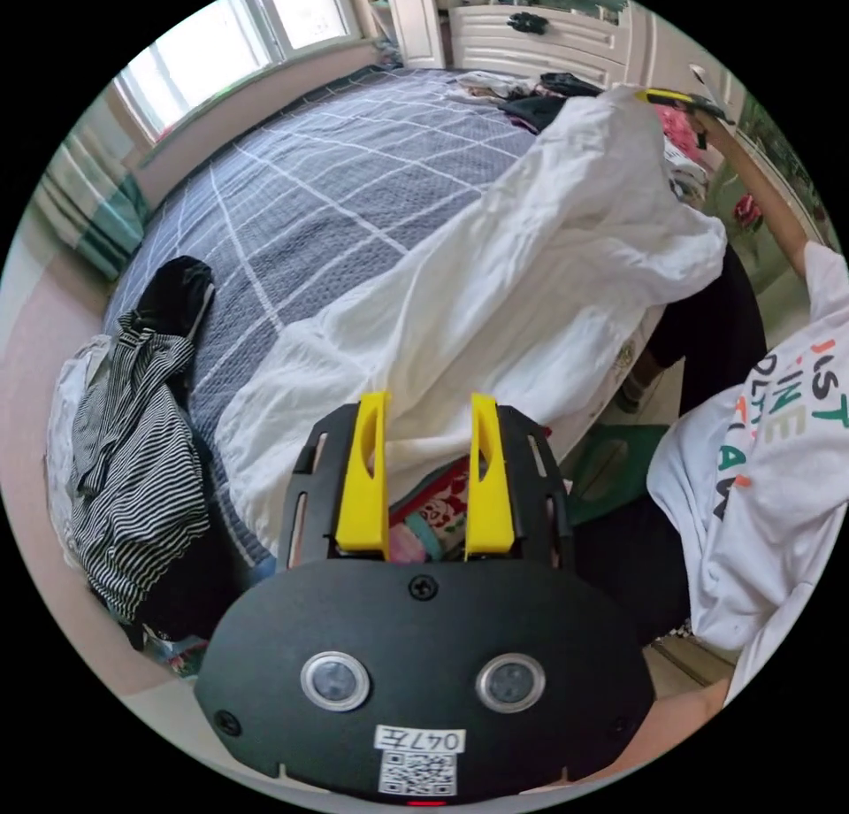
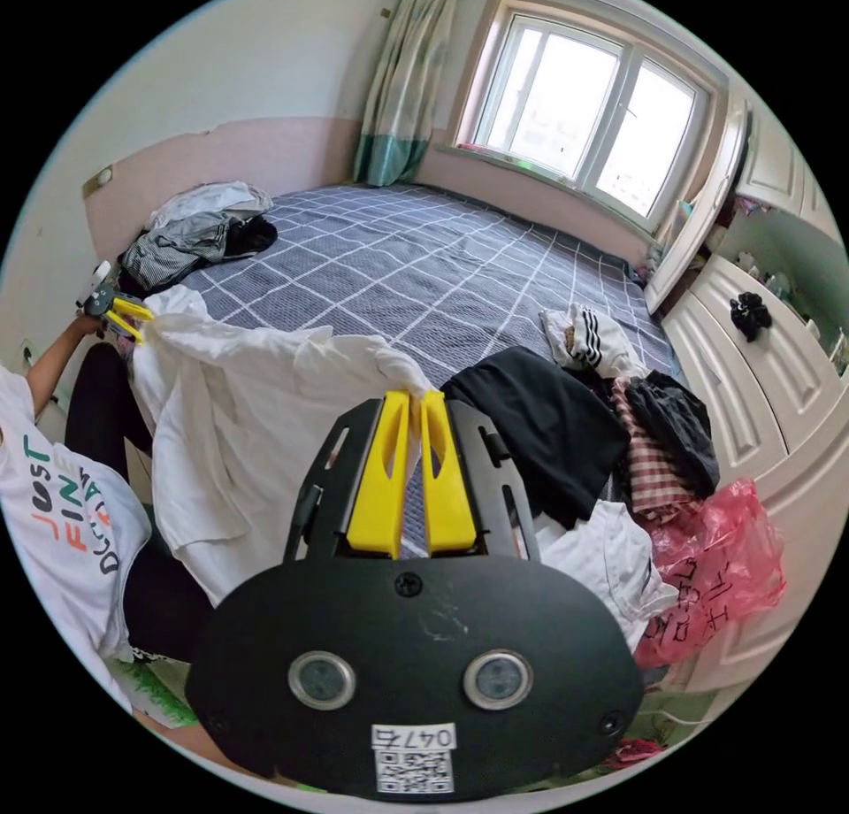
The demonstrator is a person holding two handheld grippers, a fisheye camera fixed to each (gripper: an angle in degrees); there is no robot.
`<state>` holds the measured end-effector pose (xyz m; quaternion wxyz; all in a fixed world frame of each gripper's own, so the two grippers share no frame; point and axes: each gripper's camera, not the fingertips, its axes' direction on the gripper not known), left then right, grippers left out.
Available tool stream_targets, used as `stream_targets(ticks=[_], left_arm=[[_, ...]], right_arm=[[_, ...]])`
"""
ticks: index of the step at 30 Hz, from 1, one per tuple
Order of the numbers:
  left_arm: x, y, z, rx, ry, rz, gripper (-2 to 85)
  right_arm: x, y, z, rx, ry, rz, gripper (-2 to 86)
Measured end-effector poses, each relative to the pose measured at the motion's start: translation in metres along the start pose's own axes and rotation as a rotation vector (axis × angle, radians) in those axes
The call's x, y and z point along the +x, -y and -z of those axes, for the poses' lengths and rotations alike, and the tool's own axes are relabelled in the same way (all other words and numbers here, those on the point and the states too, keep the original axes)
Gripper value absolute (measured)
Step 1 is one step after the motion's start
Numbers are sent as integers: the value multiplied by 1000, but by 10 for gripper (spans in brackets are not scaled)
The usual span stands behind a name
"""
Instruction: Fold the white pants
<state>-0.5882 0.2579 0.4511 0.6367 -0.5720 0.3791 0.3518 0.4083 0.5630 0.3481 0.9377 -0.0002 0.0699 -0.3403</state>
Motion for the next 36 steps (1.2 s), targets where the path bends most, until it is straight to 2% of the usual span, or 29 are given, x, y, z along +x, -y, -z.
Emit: stream_targets(ticks=[4,8,10,12,18,24,29,33,36], left_arm=[[2,-7,27,69,93,13,130],[14,-8,13,-79,126,-74,120],[19,-10,2,-123,197,-86,76],[18,-13,0,-119,293,-55,11],[-9,-13,42,-4,286,-14,-6],[-69,50,70,104,371,-26,-7],[-117,134,29,107,369,-70,0],[-158,164,-19,49,245,90,20],[-187,150,-27,125,359,293,51]], right_arm=[[-5,-9,6,-2,-3,16,4],[-8,-14,11,12,2,15,4],[-11,-17,11,19,-2,5,4],[-13,-20,11,24,-4,-7,4],[-16,-26,11,27,-18,-64,4],[-8,-21,-9,39,-78,-201,4],[-1,-16,-60,-47,-166,-280,4],[1,-13,-111,-139,-201,-341,9],[-6,-12,-137,-187,-208,-333,34]])
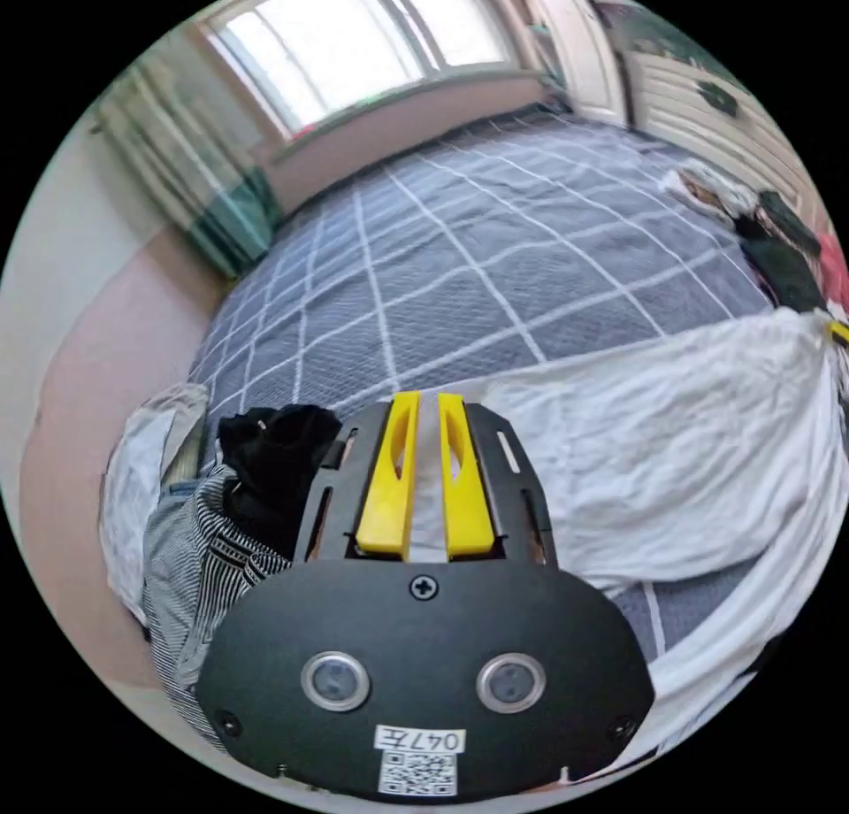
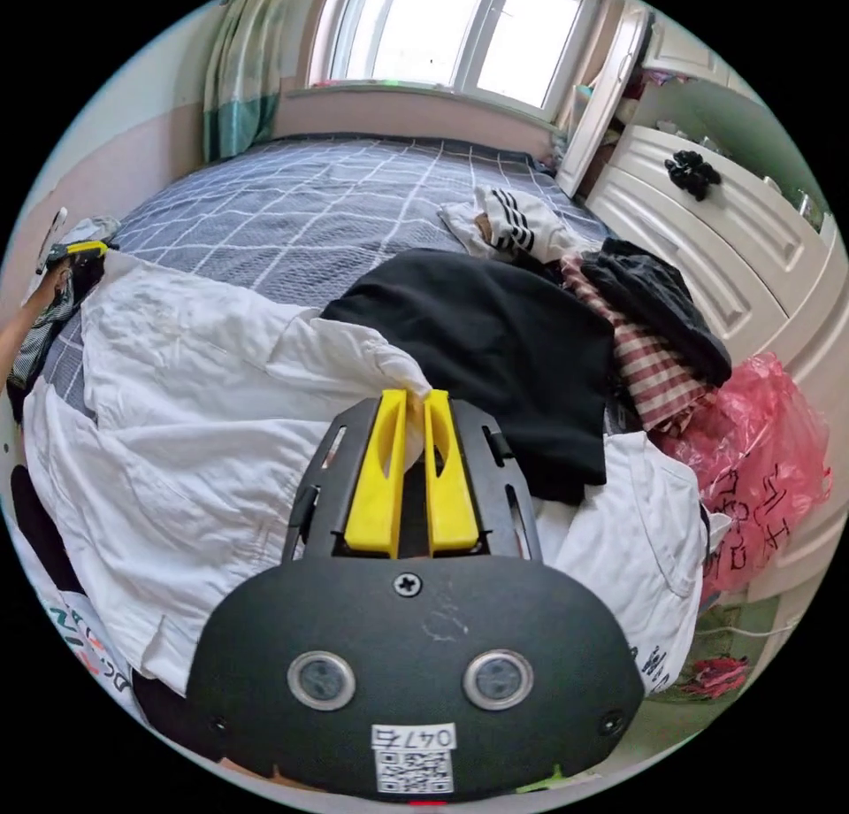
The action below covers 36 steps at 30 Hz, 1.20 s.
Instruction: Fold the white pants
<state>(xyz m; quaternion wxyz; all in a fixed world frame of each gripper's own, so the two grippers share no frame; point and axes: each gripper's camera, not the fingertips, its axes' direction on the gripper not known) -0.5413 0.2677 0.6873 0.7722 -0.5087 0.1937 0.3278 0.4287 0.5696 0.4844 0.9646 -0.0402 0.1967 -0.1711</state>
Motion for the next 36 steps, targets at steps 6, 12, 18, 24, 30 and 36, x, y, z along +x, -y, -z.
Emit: stream_targets(ticks=[6,12,18,24,30,36], left_arm=[[-69,-61,54,160,-167,89,109],[-110,-175,130,26,-280,152,105],[-109,-252,118,-104,-171,190,133],[-116,-270,58,-250,-265,231,187],[-133,-307,39,-301,-349,252,192],[-156,-324,23,-262,-425,265,87]], right_arm=[[-15,-10,33,228,73,-56,76],[-140,5,111,453,165,335,49],[-310,37,119,482,437,699,35],[-441,58,75,291,403,1021,39],[-525,74,35,25,545,1171,45],[-583,71,-1,-114,606,1166,5]])
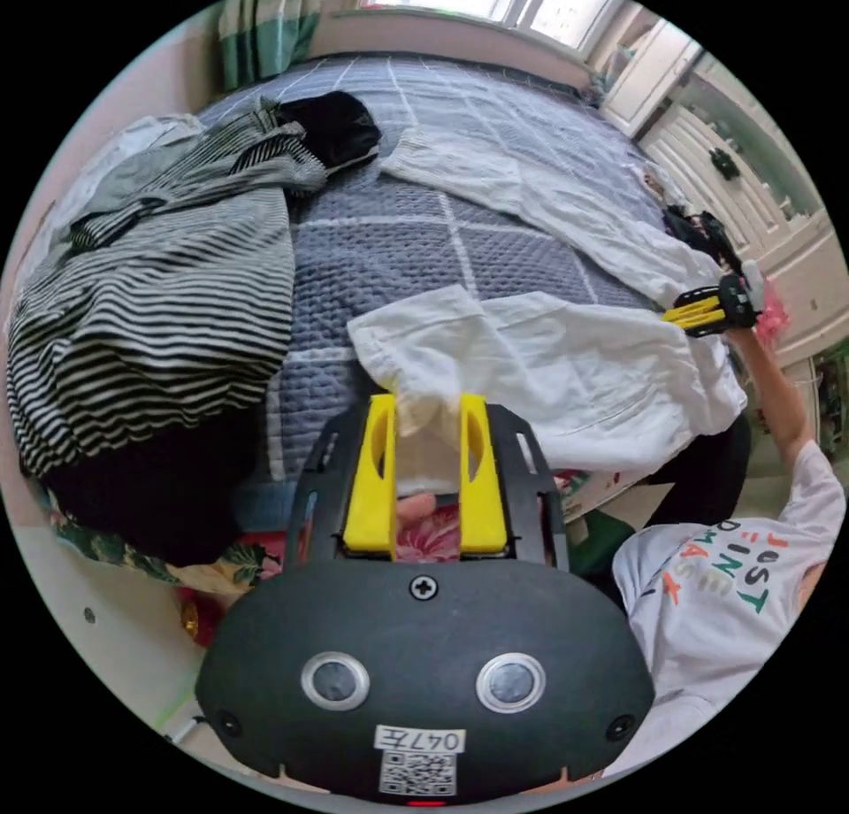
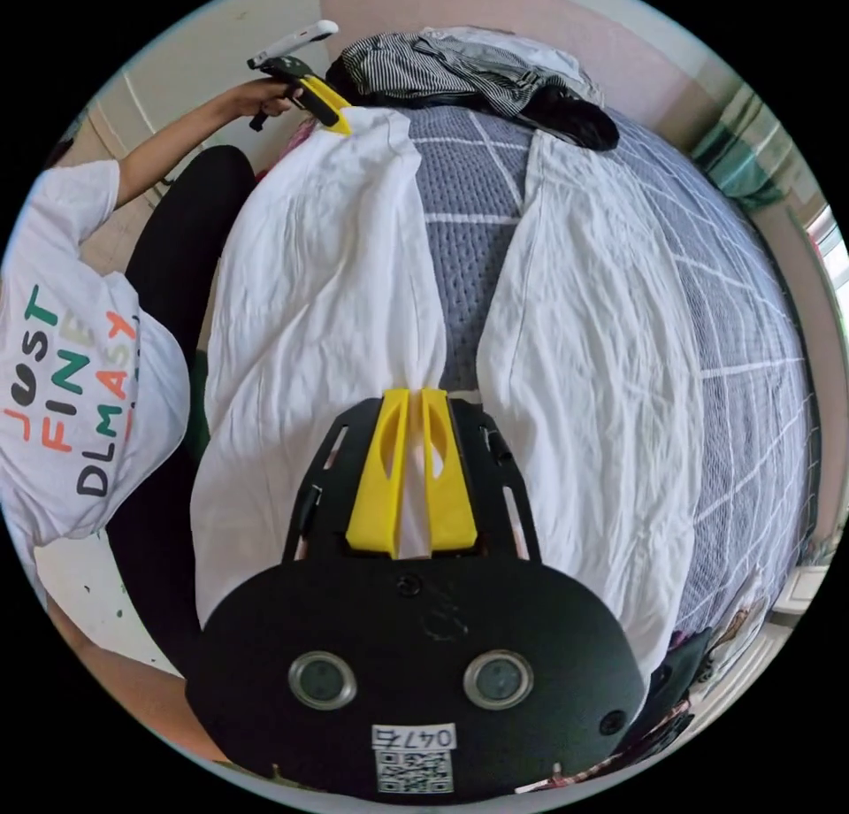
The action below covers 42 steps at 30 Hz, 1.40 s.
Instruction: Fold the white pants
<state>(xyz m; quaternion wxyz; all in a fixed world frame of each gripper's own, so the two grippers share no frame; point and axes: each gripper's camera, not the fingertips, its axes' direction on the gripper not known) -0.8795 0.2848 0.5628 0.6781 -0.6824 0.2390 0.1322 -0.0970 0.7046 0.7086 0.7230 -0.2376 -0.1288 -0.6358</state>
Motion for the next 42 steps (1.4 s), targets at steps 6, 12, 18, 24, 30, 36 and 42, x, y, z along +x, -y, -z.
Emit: stream_targets(ticks=[6,12,18,24,30,36,42], left_arm=[[-11,-2,33,109,-81,-74,40],[-20,27,43,54,141,-82,89],[-61,0,58,101,278,81,159],[-93,-73,82,284,-123,139,90],[-133,-117,53,431,-323,335,72],[-137,-142,47,453,-202,361,92],[-146,-165,42,477,-195,363,15]], right_arm=[[-21,32,4,37,-230,-64,-2],[-19,55,7,107,-444,-216,1],[-21,74,-11,88,-453,-299,27],[-96,151,26,459,-274,-93,30],[-154,287,-33,420,-76,50,41],[-161,355,-86,233,-43,-11,58],[-173,344,-84,205,-82,-79,1]])
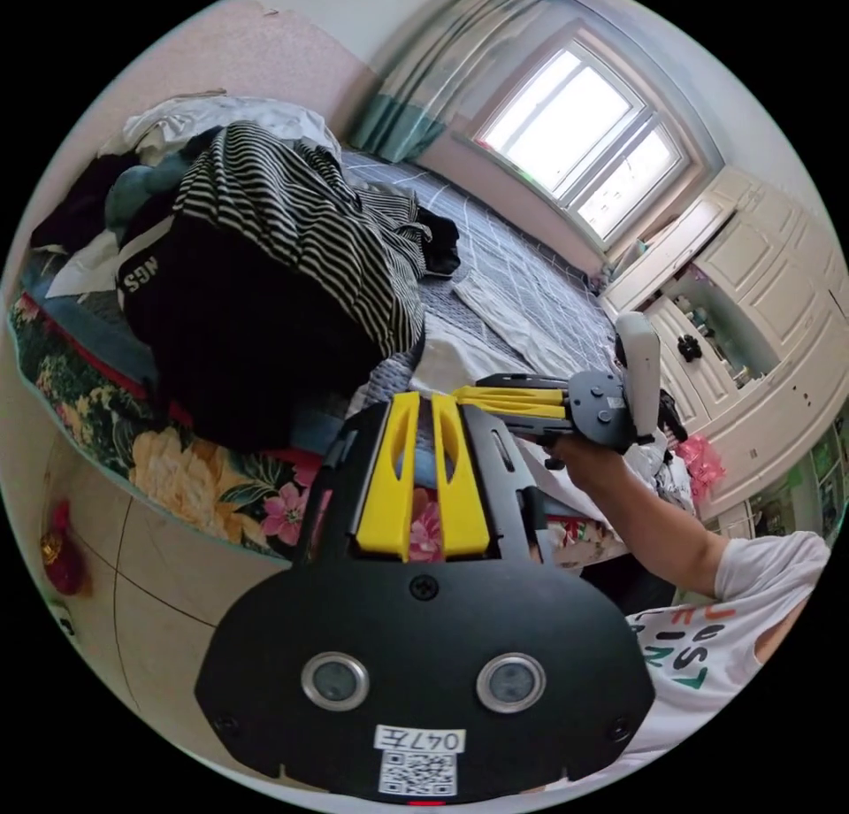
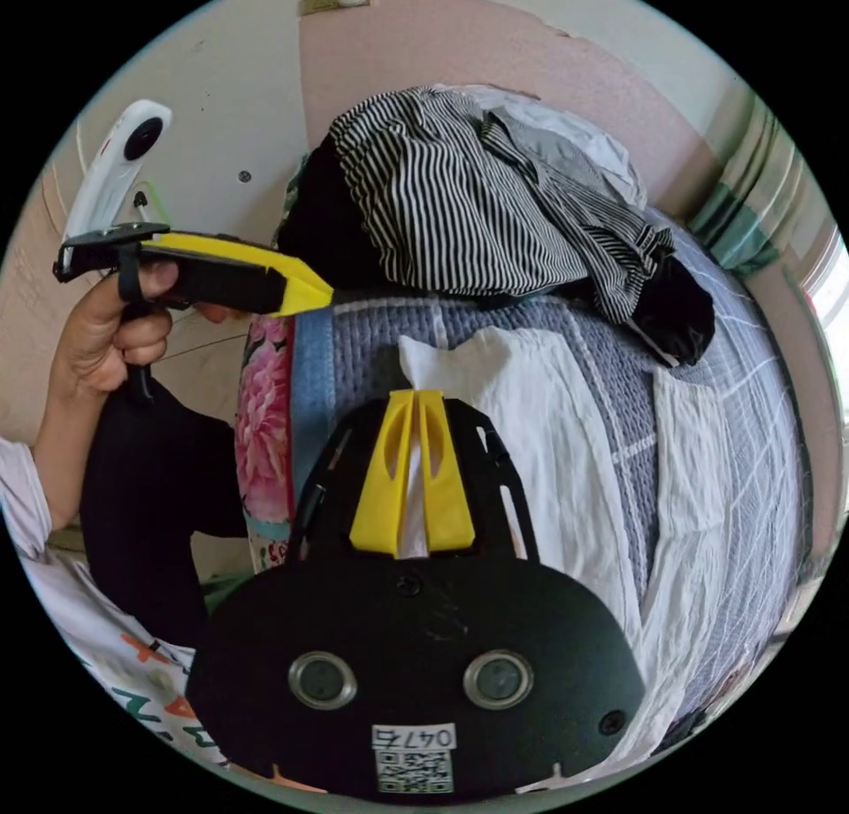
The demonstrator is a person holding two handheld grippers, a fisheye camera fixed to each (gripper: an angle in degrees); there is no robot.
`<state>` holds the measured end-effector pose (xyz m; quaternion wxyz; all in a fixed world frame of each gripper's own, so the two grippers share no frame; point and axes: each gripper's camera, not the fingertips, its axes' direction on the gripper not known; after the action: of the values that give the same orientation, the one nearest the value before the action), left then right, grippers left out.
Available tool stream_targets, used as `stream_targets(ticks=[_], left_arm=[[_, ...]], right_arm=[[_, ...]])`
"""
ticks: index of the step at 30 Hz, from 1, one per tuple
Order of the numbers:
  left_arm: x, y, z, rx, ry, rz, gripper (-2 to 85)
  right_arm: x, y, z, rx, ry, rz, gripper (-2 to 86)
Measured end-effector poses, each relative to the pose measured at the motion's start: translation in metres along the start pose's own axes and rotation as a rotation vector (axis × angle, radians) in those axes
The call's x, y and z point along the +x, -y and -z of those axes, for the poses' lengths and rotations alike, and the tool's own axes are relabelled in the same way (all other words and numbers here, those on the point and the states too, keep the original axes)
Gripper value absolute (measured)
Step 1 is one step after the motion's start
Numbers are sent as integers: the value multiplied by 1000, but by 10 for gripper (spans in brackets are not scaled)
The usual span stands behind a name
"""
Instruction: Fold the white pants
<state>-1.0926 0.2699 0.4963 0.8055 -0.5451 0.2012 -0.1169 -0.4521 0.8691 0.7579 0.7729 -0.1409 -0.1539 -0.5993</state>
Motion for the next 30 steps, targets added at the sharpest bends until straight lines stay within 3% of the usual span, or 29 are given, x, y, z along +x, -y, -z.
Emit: stream_targets(ticks=[6,8,11,13,17,20,22,25,30], left_arm=[[10,-9,11,72,63,-78,11],[16,-9,6,29,128,-95,31],[20,-6,-8,-44,79,-74,88],[22,-4,-16,-107,102,-33,144],[32,-1,-21,-108,65,-9,140],[59,5,-28,-119,129,-99,106],[77,9,-38,-155,224,-153,100],[95,17,-63,-253,291,-175,96],[122,25,-76,-289,353,-211,6]], right_arm=[[-28,-16,26,45,52,-22,-4],[-40,-21,30,37,43,3,-2],[-54,-35,27,-10,37,41,9],[-51,-58,53,106,112,26,22],[-48,-113,109,267,80,-21,29],[-55,-185,166,374,-134,-34,32],[-66,-255,214,445,-405,-61,42],[-72,-343,272,436,-682,-155,56],[-54,-489,365,294,-822,-499,11]])
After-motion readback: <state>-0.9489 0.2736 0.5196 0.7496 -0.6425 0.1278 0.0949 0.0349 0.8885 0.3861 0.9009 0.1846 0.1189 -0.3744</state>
